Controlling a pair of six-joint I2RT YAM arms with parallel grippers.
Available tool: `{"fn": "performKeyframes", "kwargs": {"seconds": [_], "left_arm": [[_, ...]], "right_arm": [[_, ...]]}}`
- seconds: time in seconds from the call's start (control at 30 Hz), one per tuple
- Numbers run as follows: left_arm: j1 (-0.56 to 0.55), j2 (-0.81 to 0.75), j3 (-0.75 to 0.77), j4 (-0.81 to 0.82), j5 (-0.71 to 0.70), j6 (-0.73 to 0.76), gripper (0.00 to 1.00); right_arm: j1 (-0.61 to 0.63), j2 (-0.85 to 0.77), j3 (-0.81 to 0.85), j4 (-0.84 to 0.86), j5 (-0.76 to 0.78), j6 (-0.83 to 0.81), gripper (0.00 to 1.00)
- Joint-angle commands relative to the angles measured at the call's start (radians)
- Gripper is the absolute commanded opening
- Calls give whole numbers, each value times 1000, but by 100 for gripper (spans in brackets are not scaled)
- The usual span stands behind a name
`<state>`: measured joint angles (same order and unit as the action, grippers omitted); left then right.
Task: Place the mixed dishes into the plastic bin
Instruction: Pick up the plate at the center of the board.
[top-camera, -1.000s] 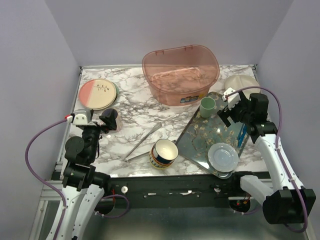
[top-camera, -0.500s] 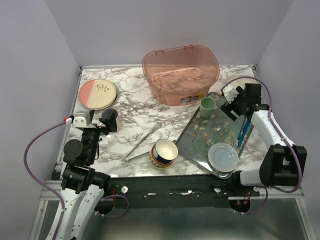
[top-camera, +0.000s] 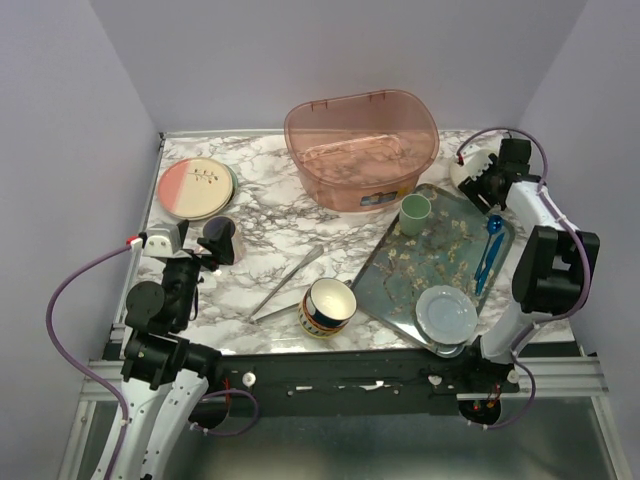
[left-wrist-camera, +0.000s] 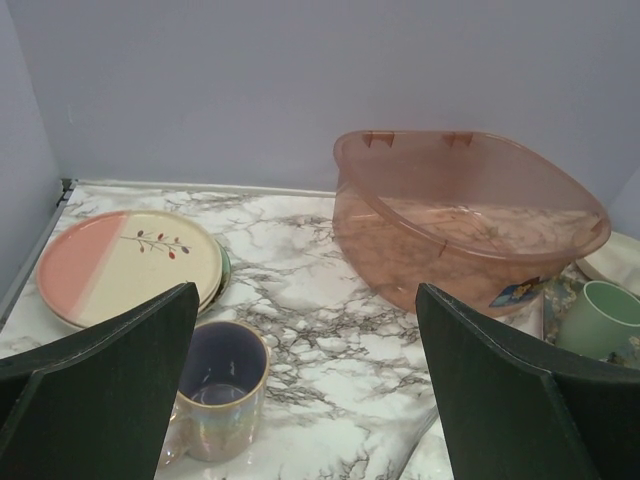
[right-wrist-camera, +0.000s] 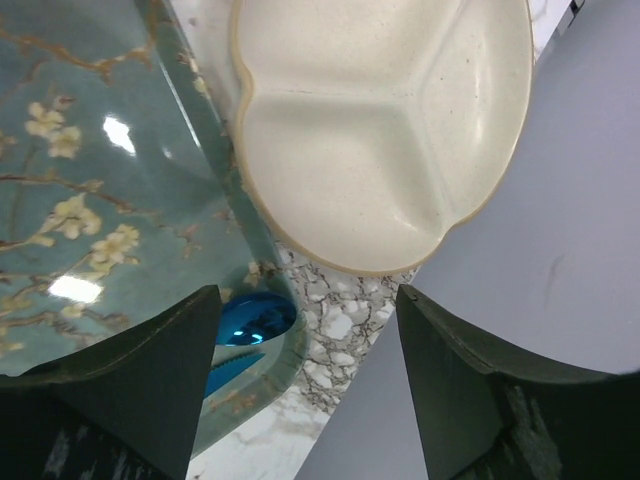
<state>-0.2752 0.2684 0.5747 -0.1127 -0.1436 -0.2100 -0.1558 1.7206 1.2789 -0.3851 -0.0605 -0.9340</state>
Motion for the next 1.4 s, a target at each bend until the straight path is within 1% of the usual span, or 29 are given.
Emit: {"fn": "performKeyframes", "kwargs": {"seconds": [0.0,0.27,0.33,0.37,0.47,0.97,1.37], "left_arm": [[-2,-18,7,24,6,3,99],[-2,-15,5,24,1,8,99],[-2,-14,7,24,1,8,99],[-1,-12,7,24,1,9,99],[-2,-12,7,22,-1,11,99],[-1,-1,5,24,-4,12,99],[-1,-1,5,22,-7,15,99]], "right_arm": [[-27,98,86,-40,30,-40,76],[-44,203,160,-61,53,-81,70],[-50,220,187,-70,54,-85,70],[-51,235,198,-78,53,-83,68],[-54,261,229,-107,48,-83,65],[-54,263,240,-182,-28,-95,64],[-54,330,315,-216,4,-89,62]]}}
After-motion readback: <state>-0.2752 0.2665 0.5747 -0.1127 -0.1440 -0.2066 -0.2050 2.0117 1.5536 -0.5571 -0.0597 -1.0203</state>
